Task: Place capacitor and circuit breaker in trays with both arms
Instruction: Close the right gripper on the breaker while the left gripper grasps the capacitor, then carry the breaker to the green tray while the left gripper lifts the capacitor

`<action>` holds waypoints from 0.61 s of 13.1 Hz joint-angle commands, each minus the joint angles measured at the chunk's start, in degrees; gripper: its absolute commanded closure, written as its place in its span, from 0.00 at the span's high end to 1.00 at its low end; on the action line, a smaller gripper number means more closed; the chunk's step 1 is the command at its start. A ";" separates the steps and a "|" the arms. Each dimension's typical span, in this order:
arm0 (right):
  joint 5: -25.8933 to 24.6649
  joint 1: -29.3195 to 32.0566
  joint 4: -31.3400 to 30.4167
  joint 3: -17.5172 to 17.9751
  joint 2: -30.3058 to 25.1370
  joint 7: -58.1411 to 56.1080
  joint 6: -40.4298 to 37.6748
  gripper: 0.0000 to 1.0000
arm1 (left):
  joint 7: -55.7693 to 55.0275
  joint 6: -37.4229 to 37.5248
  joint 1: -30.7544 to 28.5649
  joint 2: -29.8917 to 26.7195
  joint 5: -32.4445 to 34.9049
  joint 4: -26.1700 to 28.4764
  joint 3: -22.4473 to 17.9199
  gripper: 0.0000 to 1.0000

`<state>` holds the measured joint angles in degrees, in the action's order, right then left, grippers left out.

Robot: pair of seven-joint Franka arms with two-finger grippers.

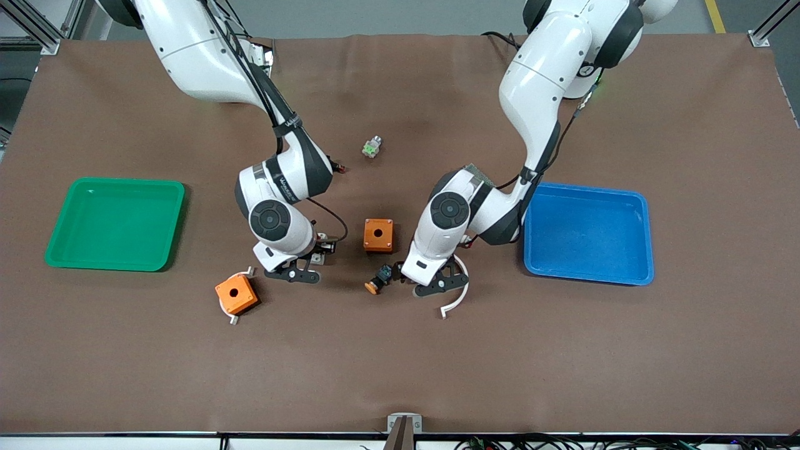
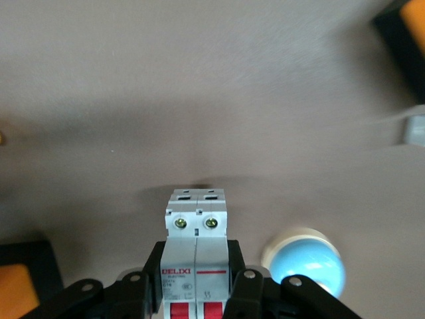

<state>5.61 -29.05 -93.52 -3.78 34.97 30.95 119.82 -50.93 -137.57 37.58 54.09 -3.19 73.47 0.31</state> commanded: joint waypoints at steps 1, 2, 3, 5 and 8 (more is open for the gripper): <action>0.46 5.38 1.58 -0.17 -7.44 -2.19 -10.27 0.02 | -0.57 0.46 1.36 2.33 1.25 -1.58 -0.83 1.00; 0.46 6.88 0.98 -0.26 -10.42 -5.17 -12.92 0.01 | -0.57 0.46 1.36 2.34 1.34 -1.58 -0.84 0.98; 0.46 9.25 0.80 -0.26 -12.71 -8.07 -16.16 0.00 | -0.49 0.46 1.36 2.42 1.34 -1.58 -0.84 0.88; 0.19 14.87 0.36 -0.35 -16.41 -16.66 -21.62 0.00 | -0.14 0.46 1.27 2.42 1.43 -1.49 -0.75 0.57; -4.27 23.66 -4.20 -0.43 -20.90 -29.68 -22.53 0.01 | 0.04 0.46 1.27 1.81 2.66 -1.58 -1.19 0.24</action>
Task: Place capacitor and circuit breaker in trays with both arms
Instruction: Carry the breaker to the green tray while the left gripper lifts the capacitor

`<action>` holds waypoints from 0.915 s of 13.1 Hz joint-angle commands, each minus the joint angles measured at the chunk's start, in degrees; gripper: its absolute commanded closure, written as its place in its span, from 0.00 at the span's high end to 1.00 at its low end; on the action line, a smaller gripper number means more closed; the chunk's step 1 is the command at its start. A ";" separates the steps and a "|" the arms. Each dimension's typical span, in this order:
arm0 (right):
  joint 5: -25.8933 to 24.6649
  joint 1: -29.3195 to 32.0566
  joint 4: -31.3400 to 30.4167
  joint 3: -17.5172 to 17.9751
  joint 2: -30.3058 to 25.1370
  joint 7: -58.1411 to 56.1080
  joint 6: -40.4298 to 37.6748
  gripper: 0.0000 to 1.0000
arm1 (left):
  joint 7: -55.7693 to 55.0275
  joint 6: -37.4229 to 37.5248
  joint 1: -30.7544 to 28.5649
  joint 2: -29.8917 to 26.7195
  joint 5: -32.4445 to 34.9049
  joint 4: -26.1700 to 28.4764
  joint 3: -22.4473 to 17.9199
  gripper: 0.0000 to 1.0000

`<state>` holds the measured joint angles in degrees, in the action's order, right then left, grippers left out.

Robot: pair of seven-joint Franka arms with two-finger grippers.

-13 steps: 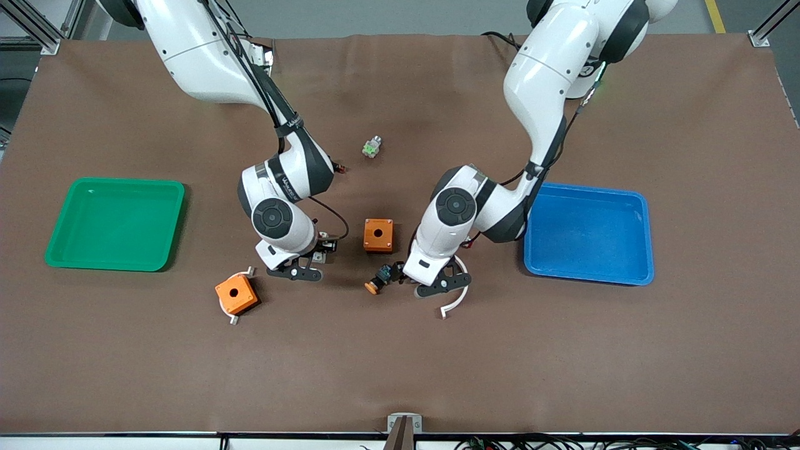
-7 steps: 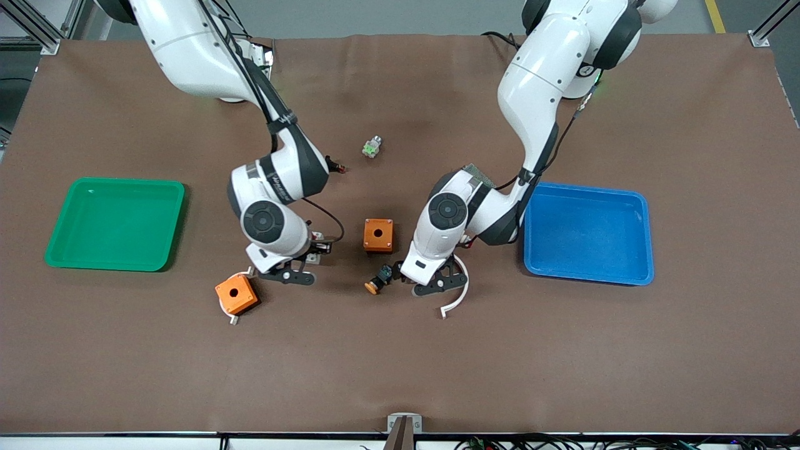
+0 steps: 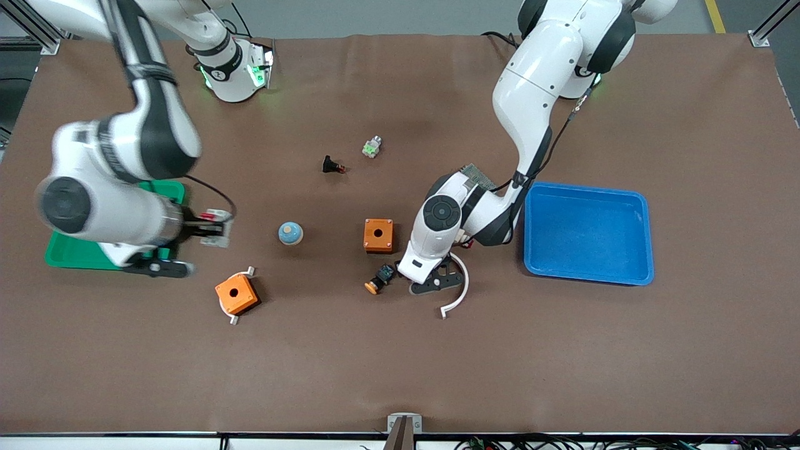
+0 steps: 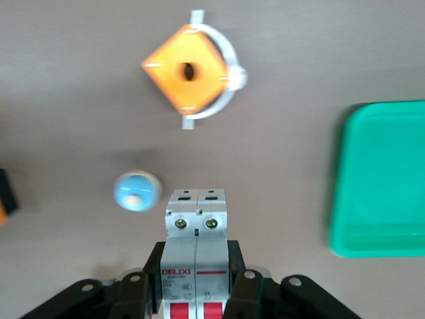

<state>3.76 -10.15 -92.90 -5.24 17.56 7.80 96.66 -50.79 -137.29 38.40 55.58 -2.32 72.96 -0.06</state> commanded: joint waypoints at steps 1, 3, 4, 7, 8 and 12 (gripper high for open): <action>-2.97 7.83 -5.70 1.02 -3.85 -10.84 0.63 0.01 | -0.10 0.36 0.45 -0.20 1.88 -1.06 -0.90 0.13; -3.67 12.85 -9.21 1.02 -5.43 -19.54 1.94 0.01 | -0.01 1.76 -0.16 -2.65 1.79 -0.97 -1.08 0.01; -4.63 14.70 -11.32 1.02 -6.04 -22.19 3.43 0.01 | 0.08 3.85 -0.69 -4.15 1.88 -0.89 -1.25 0.00; -5.79 18.74 -18.78 1.11 -7.02 -26.87 10.53 0.02 | 3.06 15.07 -6.12 -9.50 1.62 -0.18 -0.47 0.00; -5.87 19.89 -19.68 1.11 -6.49 -28.09 11.87 0.02 | 5.24 20.08 -7.97 -11.44 0.40 -0.18 0.23 0.00; -8.58 22.27 -24.24 1.02 -5.00 -30.57 15.99 0.03 | 15.16 32.77 -16.93 -18.21 -1.20 5.24 2.52 0.00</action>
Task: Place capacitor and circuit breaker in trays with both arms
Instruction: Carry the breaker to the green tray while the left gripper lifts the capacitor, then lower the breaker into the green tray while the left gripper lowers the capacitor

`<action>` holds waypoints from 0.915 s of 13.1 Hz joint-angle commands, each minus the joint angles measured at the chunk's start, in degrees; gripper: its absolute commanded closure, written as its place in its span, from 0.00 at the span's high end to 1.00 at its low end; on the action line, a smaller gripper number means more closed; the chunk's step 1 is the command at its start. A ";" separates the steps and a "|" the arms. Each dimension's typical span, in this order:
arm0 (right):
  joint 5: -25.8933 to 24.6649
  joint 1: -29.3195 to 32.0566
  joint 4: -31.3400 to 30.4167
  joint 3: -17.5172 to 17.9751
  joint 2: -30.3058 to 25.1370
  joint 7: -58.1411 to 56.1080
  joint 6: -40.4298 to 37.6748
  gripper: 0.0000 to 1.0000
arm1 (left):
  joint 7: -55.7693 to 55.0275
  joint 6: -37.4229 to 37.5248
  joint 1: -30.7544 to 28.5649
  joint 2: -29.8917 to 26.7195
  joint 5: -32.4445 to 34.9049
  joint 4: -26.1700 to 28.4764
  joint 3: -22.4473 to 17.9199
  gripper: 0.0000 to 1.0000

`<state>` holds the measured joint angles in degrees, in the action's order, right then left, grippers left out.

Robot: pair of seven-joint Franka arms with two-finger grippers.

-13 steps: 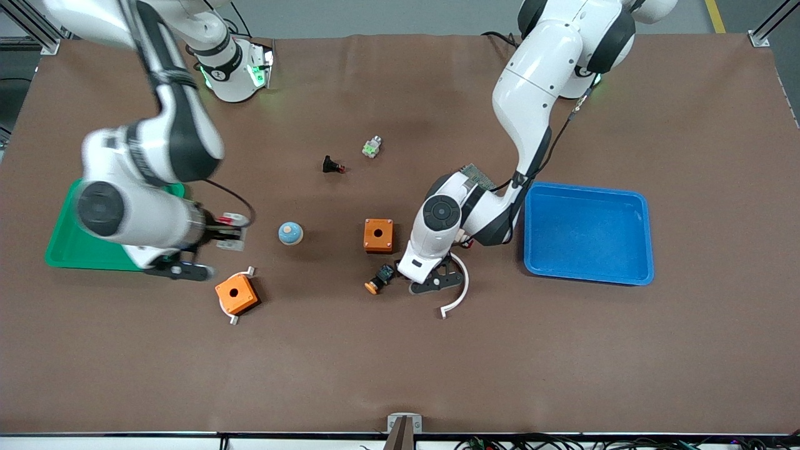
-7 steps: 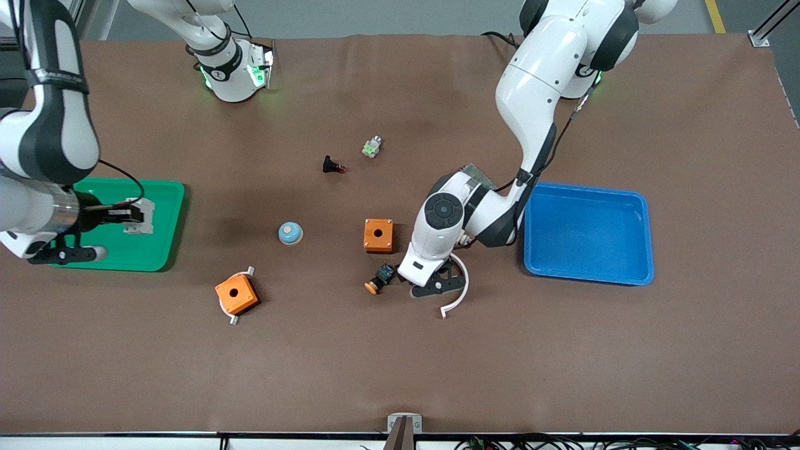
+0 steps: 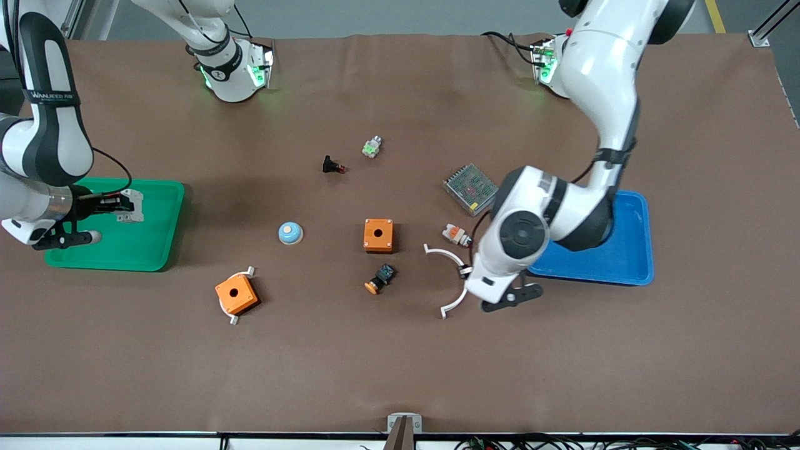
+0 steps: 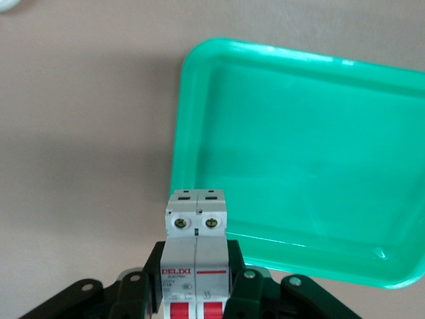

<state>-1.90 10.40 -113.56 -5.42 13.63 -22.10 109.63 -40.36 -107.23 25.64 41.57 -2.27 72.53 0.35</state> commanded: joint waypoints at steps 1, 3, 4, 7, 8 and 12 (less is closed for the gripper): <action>-3.37 2.60 -4.90 1.20 -0.37 -0.75 5.91 0.03 | 9.02 3.77 -6.98 -6.48 -1.25 9.61 2.55 0.00; -4.68 4.09 -5.53 1.20 2.00 -1.02 10.75 0.03 | 16.77 2.12 -11.38 -11.05 -0.72 18.93 2.46 0.00; -4.87 4.54 -5.53 1.28 2.62 -1.45 11.38 0.02 | 19.41 1.24 -13.40 -12.11 -0.55 22.01 2.46 0.00; -4.95 4.28 -5.44 1.28 4.91 -2.33 13.41 0.02 | 24.35 -4.72 -17.10 -13.35 1.90 31.23 2.37 0.00; -4.87 4.19 -5.45 1.28 5.26 -2.34 13.41 0.02 | 25.41 -6.57 -17.81 -13.44 2.61 33.62 2.37 0.00; -4.96 3.84 -4.74 1.28 7.02 -2.42 14.29 0.03 | 28.05 -8.08 -19.40 -10.99 4.19 34.52 2.37 0.04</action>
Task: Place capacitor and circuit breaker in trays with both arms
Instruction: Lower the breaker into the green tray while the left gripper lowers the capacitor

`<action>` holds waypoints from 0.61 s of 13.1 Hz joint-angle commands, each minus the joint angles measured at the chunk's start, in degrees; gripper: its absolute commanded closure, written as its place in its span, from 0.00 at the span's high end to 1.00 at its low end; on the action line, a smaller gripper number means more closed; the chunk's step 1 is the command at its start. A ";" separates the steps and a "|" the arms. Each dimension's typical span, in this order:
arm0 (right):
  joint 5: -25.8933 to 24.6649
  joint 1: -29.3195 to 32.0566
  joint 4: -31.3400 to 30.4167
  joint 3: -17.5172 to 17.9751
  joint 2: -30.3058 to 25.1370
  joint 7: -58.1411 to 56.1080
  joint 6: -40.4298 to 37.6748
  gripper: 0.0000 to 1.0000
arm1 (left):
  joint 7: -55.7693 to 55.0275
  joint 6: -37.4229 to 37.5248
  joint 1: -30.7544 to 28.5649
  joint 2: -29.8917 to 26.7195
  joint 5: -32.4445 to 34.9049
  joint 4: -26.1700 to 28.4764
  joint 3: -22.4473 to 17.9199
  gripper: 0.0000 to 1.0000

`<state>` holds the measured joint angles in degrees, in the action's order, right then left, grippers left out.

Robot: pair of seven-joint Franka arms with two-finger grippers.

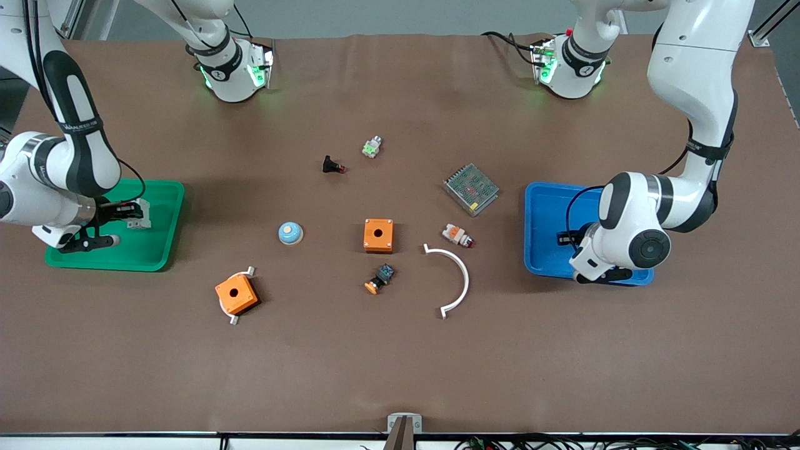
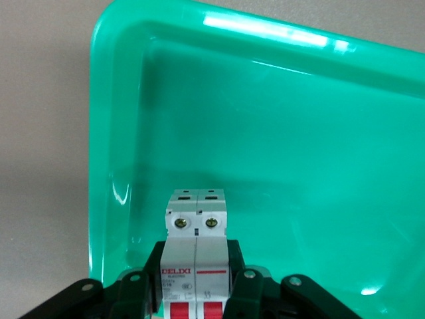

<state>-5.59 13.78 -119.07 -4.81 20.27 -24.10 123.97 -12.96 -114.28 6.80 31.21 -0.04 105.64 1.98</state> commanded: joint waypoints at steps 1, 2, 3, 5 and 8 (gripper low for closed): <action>-1.35 0.63 1.64 0.67 1.26 -0.68 0.57 0.04 | 0.66 -1.12 -0.47 0.07 2.23 1.33 0.75 0.06; -1.36 0.89 2.08 0.67 1.96 -0.68 0.66 0.05 | 0.66 -1.30 -0.47 0.52 2.24 0.98 0.75 0.15; -1.36 0.90 2.09 0.67 2.49 -0.60 0.66 0.07 | 0.74 -1.39 -0.39 0.78 2.32 0.80 0.83 0.26; -1.36 0.90 2.26 0.67 3.20 -0.68 0.66 0.13 | 0.74 -1.39 -0.12 1.40 2.32 0.54 0.83 0.45; -1.36 0.46 3.84 0.67 3.46 -0.59 0.14 0.21 | 0.66 -1.39 -0.12 0.88 2.32 -0.69 0.83 0.66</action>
<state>-5.67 13.78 -117.50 -4.69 23.40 -24.28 125.21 -12.80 -115.65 6.89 32.53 1.12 106.03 2.63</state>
